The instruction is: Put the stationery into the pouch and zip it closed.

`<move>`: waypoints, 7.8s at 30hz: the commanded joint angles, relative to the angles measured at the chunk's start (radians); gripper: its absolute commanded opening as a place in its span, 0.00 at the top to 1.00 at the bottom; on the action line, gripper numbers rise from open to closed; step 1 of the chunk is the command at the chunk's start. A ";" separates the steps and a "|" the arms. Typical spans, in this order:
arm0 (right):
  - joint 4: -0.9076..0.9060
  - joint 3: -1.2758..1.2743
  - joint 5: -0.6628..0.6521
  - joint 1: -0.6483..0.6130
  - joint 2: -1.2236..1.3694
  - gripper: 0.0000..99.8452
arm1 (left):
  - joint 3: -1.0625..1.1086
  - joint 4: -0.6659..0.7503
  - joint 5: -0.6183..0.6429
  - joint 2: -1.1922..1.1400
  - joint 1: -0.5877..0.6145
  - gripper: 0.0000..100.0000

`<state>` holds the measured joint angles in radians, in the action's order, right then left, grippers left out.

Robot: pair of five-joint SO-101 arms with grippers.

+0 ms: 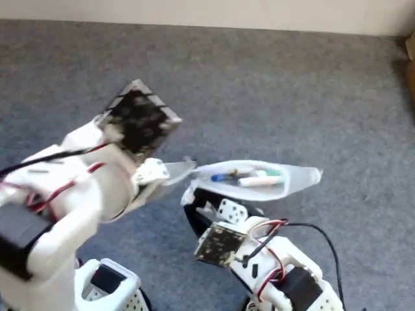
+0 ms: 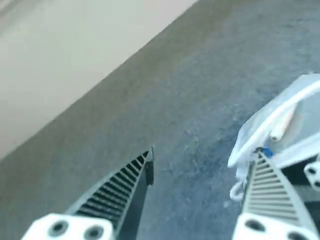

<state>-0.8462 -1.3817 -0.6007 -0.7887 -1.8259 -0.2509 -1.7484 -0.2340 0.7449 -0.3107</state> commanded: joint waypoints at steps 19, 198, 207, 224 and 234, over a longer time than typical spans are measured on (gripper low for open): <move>0.081 1.055 0.178 0.047 0.963 1.00 | 0.789 0.354 0.219 0.595 0.651 0.71; -0.519 1.560 0.008 0.104 1.372 1.00 | 0.872 0.364 0.219 0.656 0.323 0.65; -0.519 1.558 0.008 0.104 1.372 1.00 | 0.852 0.334 0.334 0.656 0.180 0.64; -0.556 1.558 0.064 0.047 1.372 1.00 | 1.092 0.557 0.499 0.656 0.217 0.64; -0.559 1.558 0.066 0.035 1.372 1.00 | 1.142 0.637 0.568 0.656 0.348 0.71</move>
<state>-1.3894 0.1803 -0.5409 -0.7442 -0.4296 0.8953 -1.1439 0.3199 1.3986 -0.0299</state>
